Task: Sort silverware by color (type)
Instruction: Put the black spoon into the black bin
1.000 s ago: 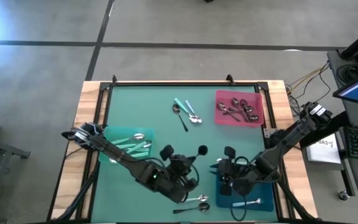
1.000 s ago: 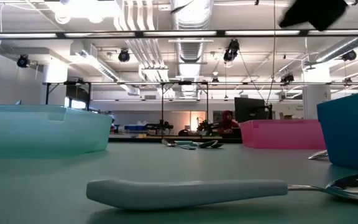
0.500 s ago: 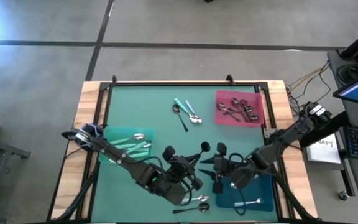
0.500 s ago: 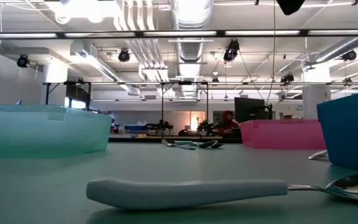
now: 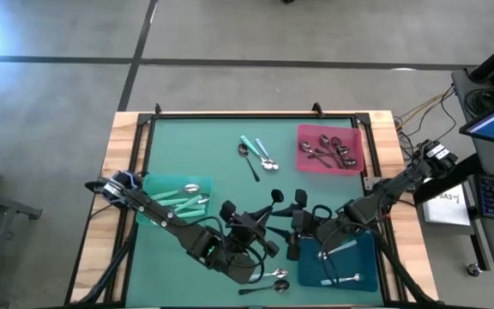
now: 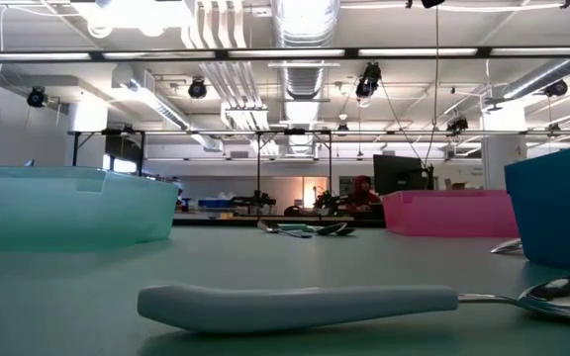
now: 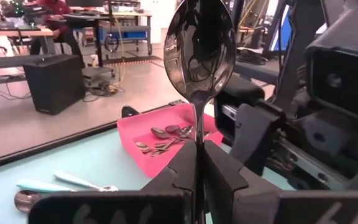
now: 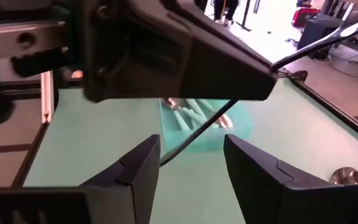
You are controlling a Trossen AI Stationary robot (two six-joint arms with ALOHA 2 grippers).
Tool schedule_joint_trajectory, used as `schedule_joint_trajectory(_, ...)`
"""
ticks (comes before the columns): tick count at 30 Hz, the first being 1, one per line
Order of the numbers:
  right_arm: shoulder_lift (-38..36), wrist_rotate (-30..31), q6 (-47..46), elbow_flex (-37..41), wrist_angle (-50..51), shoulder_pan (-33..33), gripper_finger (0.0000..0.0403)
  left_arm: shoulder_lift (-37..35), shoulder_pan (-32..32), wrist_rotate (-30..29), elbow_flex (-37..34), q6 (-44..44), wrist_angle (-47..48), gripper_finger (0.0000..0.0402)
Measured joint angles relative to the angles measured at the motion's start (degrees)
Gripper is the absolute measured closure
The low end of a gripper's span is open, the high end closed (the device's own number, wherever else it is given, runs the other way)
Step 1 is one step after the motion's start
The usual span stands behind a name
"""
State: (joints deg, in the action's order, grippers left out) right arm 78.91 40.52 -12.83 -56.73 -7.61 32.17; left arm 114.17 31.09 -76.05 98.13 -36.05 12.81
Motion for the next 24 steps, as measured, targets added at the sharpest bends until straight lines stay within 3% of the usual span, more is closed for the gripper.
schedule_joint_trajectory(8,0.0,-0.6,2.0,0.0,-2.0,-0.6,0.0235,0.0,0.0,-1.6,0.0,-0.6,-0.4,0.0402)
schedule_joint_trajectory(16,0.0,-1.3,3.9,0.0,-3.3,-0.7,0.0269,0.0,0.0,-1.4,0.0,0.9,-1.2,0.0402)
schedule_joint_trajectory(24,-2.5,-3.2,1.6,0.0,6.4,-0.7,0.0257,-3.3,1.0,2.3,0.4,8.2,0.9,0.0401)
